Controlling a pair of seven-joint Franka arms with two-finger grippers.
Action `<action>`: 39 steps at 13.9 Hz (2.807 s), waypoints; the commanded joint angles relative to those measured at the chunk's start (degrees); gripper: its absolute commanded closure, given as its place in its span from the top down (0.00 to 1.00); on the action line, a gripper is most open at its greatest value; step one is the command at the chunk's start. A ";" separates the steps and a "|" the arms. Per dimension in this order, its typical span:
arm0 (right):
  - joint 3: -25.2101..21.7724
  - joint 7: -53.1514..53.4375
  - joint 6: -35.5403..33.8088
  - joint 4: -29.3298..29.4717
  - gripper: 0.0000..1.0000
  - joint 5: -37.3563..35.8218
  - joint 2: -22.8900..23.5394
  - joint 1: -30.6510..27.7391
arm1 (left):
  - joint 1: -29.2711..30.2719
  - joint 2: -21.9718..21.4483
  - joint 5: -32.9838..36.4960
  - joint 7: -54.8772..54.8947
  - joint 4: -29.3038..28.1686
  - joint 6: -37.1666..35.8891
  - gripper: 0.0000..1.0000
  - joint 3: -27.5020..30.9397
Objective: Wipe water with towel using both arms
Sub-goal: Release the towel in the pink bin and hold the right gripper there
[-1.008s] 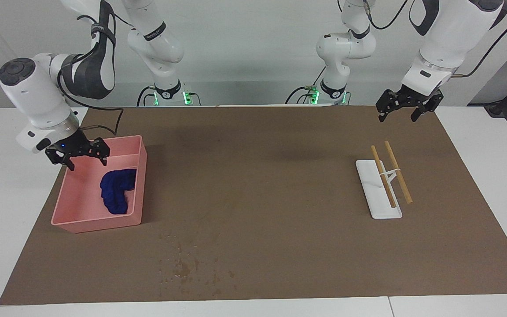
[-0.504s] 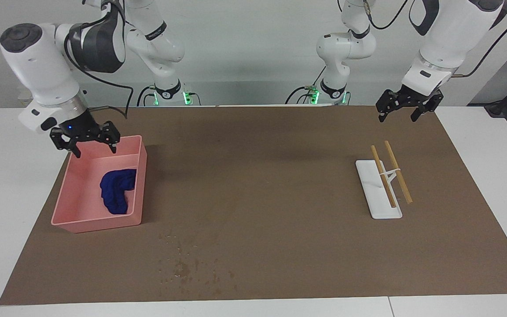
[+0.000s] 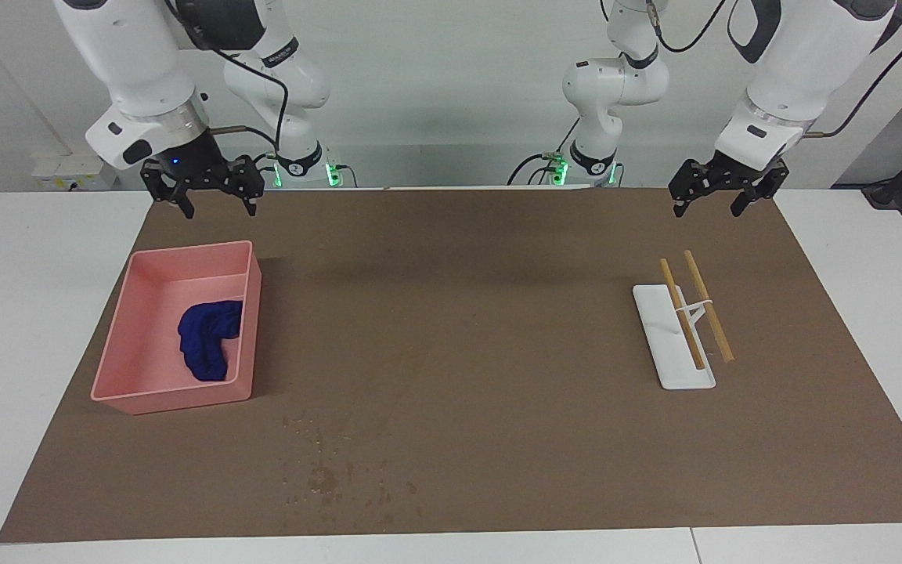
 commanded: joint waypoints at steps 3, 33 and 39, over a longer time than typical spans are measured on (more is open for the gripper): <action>-6.47 0.87 10.35 -3.17 1.00 0.68 -0.23 6.47 | 0.15 -0.64 -0.66 0.41 -0.64 0.47 1.00 0.18; -11.39 1.57 12.99 -5.72 1.00 0.51 -0.40 11.13 | 0.15 -0.64 -0.66 0.41 -0.64 0.47 1.00 0.18; -11.39 1.75 12.73 -5.72 1.00 0.51 -0.49 11.04 | 0.15 -0.64 -0.66 0.41 -0.56 0.47 1.00 0.18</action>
